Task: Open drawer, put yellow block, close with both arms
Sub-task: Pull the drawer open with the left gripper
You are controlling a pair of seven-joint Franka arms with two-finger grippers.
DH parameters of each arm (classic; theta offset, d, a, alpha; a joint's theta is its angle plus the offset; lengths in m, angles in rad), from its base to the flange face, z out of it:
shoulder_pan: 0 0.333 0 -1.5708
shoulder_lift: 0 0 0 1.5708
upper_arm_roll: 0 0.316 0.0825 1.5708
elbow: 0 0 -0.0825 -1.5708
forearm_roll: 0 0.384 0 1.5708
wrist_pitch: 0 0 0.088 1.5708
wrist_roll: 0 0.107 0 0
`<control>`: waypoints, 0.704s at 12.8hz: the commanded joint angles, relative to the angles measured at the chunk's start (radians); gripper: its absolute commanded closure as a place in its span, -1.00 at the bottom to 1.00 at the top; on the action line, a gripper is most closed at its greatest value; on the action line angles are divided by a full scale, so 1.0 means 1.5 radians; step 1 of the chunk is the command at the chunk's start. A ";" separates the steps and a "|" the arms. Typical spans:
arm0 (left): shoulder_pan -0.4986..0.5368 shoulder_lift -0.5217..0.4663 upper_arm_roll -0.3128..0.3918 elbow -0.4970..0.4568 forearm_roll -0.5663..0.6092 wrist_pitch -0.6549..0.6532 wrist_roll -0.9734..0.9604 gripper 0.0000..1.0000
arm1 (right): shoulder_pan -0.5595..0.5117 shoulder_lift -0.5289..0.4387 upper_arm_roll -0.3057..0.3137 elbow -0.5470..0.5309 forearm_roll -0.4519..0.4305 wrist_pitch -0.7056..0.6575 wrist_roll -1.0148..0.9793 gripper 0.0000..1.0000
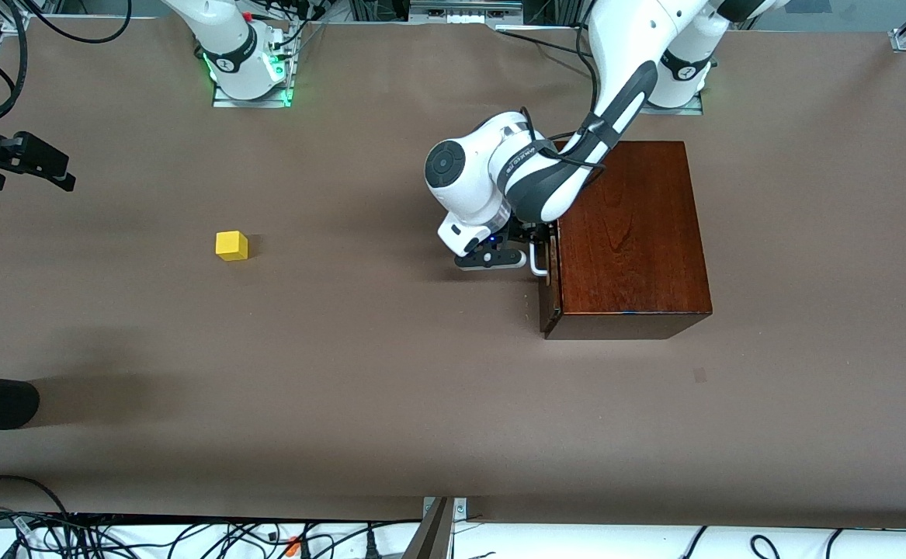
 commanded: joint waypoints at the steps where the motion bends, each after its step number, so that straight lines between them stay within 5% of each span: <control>1: -0.001 -0.002 -0.007 -0.008 -0.035 0.051 -0.006 -1.00 | -0.003 0.000 0.002 0.008 0.010 -0.005 0.007 -1.00; 9: -0.027 0.023 -0.007 -0.001 -0.089 0.161 -0.008 -1.00 | -0.003 -0.001 0.001 0.008 0.010 -0.005 0.007 -1.00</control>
